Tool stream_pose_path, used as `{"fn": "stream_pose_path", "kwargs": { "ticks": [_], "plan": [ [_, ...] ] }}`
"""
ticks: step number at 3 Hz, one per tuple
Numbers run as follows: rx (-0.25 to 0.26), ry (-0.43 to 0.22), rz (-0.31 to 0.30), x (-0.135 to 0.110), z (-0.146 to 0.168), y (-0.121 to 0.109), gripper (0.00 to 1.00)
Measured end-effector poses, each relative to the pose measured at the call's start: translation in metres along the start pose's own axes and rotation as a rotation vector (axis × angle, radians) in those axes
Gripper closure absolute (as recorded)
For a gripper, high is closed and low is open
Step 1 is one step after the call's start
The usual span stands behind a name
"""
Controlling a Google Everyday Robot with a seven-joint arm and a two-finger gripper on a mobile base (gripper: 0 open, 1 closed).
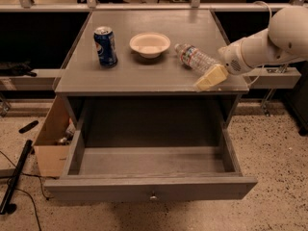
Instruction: Pick water bottle from top drawer and place on counter
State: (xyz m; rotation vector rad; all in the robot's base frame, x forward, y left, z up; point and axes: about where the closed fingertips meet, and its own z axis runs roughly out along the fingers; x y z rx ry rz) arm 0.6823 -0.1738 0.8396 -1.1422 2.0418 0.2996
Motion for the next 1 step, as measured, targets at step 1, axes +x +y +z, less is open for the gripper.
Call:
{"fn": "stream_pose_path", "kwargs": {
  "ticks": [1],
  "plan": [
    [0.0,0.0,0.0,0.0,0.0,0.0,0.0]
  ]
}}
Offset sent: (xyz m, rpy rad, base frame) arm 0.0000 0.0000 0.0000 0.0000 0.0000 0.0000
